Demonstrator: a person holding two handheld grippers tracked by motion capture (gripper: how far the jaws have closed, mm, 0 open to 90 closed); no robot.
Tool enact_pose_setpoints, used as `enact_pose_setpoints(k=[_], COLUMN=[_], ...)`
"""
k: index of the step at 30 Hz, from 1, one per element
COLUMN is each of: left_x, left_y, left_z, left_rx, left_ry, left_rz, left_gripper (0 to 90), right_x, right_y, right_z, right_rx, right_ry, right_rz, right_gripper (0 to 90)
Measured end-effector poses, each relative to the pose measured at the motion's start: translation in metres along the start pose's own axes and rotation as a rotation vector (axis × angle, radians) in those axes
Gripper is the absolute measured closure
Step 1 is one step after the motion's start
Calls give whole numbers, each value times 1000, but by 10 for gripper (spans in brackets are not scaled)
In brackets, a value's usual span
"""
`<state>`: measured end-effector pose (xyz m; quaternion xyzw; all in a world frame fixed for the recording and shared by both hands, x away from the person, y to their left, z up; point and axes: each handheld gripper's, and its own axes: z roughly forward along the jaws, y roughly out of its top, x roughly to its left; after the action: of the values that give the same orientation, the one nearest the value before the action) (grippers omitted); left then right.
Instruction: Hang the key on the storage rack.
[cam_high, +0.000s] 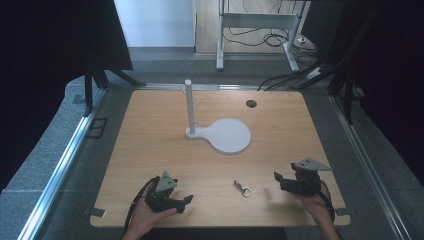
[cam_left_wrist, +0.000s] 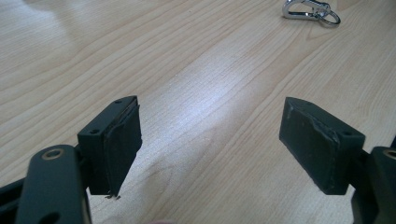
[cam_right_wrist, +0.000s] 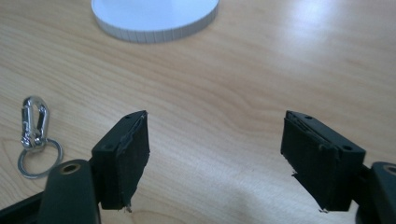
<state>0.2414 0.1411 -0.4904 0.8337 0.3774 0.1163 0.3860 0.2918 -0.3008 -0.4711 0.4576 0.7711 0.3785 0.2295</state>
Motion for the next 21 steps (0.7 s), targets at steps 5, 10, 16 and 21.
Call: enact_pose_setpoints(k=[5, 10, 16, 21], left_x=[5, 9, 10, 11], left_y=[-2, -1, -1, -1], left_z=[-2, -7, -7, -10], left_rx=[4, -8, 2, -4], left_ry=[9, 9, 6, 1], left_rz=[-27, -45, -48, -58], left_gripper=[213, 213, 213, 214], right_x=[1, 4, 8, 11], right_y=[3, 4, 7, 11], right_z=[-4, -3, -6, -6], right_rx=[-2, 8, 10, 27], right_ry=[5, 15, 28, 46], right_rz=[-5, -20, -36, -53], right_gripper=[272, 299, 318, 356])
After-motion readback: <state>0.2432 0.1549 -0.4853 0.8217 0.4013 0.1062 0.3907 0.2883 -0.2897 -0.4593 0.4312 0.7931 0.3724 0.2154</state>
